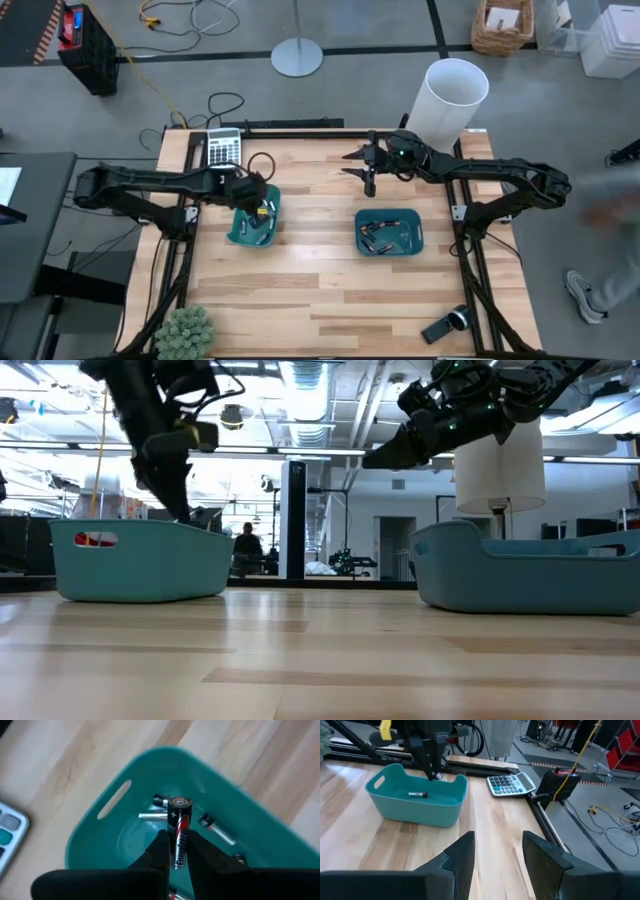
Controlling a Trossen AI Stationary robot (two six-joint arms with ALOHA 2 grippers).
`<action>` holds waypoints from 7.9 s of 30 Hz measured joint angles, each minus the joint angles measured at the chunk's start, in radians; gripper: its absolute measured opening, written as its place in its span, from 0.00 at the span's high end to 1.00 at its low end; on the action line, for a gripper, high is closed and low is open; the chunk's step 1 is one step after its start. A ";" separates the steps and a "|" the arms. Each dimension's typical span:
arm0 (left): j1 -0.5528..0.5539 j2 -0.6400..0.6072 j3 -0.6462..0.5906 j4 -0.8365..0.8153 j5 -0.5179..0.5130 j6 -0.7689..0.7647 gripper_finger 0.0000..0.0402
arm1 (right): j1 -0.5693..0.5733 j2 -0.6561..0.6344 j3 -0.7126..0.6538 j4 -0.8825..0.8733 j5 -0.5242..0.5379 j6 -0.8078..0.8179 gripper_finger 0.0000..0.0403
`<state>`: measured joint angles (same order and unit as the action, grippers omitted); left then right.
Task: Sort batteries
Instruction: Put the silver battery into the green bin, then return to Home Position
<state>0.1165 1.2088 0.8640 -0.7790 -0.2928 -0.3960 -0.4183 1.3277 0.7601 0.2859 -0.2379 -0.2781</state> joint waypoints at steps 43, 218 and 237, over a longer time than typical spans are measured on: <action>0.002 -0.031 -0.200 0.308 0.083 0.132 0.66 | 0.041 0.000 0.000 0.053 0.009 0.054 0.55; -0.019 -0.933 -0.857 0.820 0.190 0.331 1.00 | 0.562 -1.230 -0.756 -0.261 0.283 0.312 0.92; -0.019 -0.933 -0.857 0.821 0.191 0.331 1.00 | 0.562 -1.230 -0.756 -0.262 0.280 0.313 0.92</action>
<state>0.0978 0.2760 0.0074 0.0418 -0.1020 -0.0647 0.1436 0.0978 0.0044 0.0235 0.0425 0.0345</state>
